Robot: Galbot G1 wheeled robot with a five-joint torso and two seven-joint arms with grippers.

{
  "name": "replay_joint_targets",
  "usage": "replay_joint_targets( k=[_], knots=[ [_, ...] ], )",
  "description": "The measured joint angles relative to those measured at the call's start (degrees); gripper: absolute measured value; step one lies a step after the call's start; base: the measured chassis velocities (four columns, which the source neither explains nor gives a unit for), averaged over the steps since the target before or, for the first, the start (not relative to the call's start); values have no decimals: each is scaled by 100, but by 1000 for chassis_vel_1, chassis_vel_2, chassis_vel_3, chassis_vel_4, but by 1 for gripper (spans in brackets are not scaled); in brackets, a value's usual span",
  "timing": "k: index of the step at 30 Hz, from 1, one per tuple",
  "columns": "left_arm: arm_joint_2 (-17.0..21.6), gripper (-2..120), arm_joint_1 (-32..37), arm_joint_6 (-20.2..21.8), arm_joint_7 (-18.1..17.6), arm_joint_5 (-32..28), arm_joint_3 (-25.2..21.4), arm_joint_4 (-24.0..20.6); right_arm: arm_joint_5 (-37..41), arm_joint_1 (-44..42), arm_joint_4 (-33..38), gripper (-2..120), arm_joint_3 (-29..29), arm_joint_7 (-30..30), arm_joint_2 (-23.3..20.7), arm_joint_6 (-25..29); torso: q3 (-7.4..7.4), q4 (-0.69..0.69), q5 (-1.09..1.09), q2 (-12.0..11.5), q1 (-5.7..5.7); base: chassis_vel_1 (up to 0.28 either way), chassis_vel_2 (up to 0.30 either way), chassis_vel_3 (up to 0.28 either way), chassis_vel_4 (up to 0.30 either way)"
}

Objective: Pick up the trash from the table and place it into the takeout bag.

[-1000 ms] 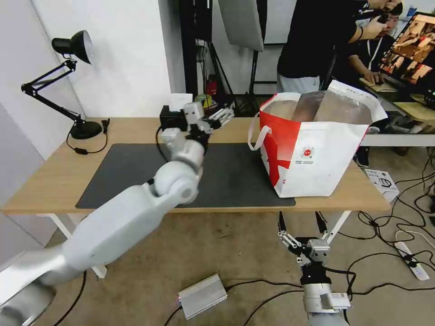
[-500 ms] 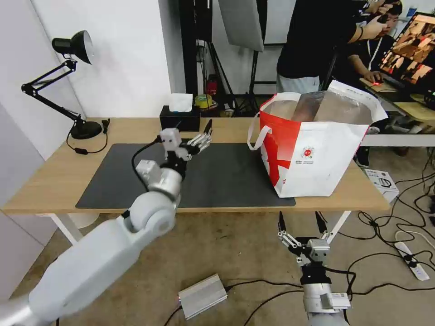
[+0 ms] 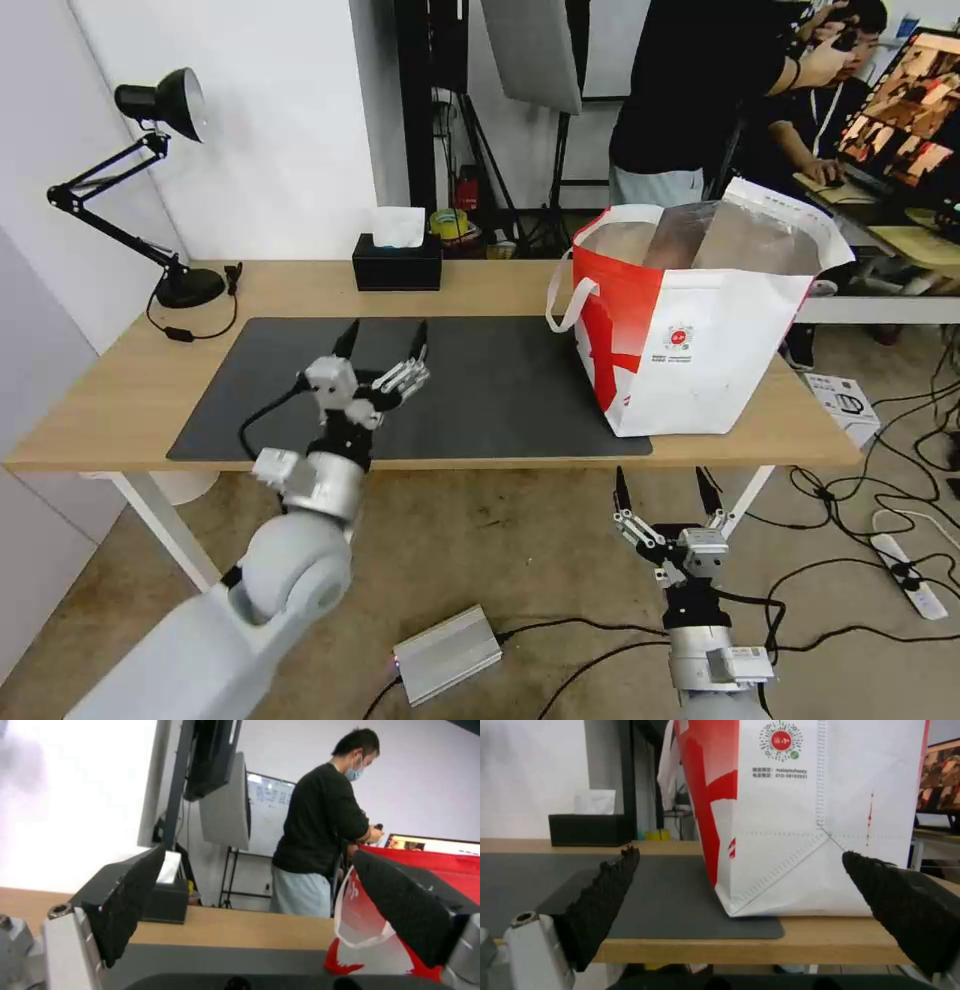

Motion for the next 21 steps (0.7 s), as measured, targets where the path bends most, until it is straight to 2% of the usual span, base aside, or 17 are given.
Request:
replay_joint_targets(
  k=[3, 5, 7, 9, 12, 15, 21],
  knots=[
    [-60, 100, 163, -67, 5, 178, -83, -50, 0, 0, 0, 100, 0, 0, 0, 0, 0, 0, 0, 0, 0, 0, 0, 0, 0],
    [-278, 100, 514, -176, 7, 609, -208, -108, 0, 0, 0, 100, 0, 0, 0, 0, 0, 0, 0, 0, 0, 0, 0, 0, 0],
    [-325, 100, 592, -208, 7, 689, -227, -116, 0, 0, 0, 100, 0, 0, 0, 0, 0, -1, 0, 0, 0, 0, 0, 0, 0],
    [-582, 100, 1001, -321, 7, 1111, -297, -158, 0, 0, 0, 100, 0, 0, 0, 0, 0, 0, 0, 0, 0, 0, 0, 0, 0],
    [-709, 100, 1187, -371, 10, 1296, -328, -161, 0, 0, 0, 100, 0, 0, 0, 0, 0, 0, 0, 0, 0, 0, 0, 0, 0],
    [-1032, 100, 1591, -555, 83, 1573, -412, -39, 0, 0, 0, 100, 0, 0, 0, 0, 0, 0, -1, 0, 0, 0, 0, 0, 0],
    [-1361, 100, 1993, -890, 168, 2086, -449, 106, 0, 0, 0, 100, 0, 0, 0, 0, 0, 0, 0, 0, 0, 0, 0, 0, 0]
  ],
)
